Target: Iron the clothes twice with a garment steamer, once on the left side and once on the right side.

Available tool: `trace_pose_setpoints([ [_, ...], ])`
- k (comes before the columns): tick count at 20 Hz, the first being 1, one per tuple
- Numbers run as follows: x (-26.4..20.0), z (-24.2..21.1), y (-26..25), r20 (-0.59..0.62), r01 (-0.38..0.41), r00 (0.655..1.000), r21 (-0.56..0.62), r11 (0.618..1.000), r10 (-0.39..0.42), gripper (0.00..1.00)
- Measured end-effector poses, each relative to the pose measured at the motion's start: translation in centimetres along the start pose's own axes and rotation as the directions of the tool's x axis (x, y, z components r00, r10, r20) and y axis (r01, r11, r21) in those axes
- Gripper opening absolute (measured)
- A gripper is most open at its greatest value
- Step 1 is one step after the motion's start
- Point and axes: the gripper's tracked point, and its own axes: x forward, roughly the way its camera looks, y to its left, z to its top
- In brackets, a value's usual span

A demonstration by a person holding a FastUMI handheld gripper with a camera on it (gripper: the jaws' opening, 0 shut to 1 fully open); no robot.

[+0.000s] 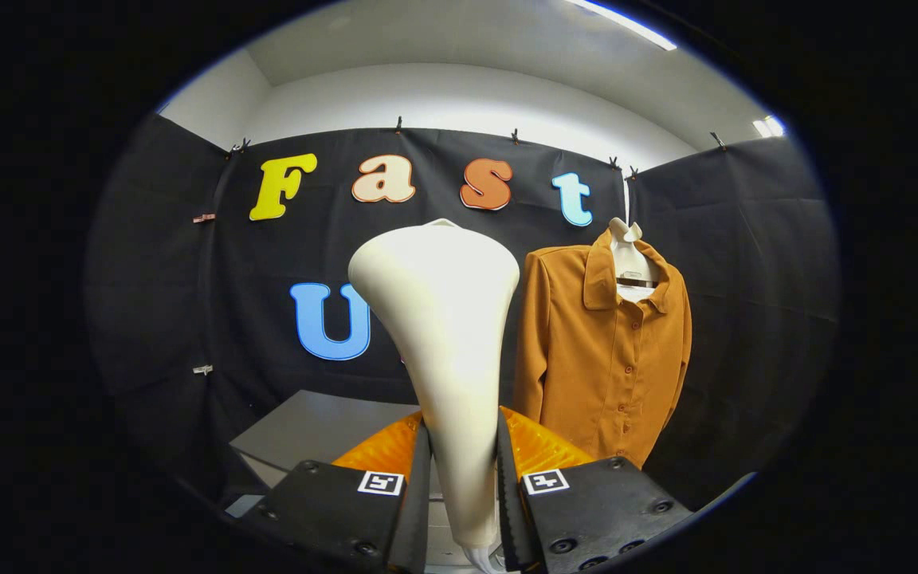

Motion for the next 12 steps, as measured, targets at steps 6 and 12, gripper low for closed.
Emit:
trace_pose_setpoints([
  [6, 0.49, -0.15, -0.72, -0.006, 0.004, 1.0, -0.003, 1.0, -0.004, 0.4],
  [12, 0.99, -0.1, -0.75, -0.006, 0.001, 1.0, -0.003, 1.0, -0.001, 0.4],
])
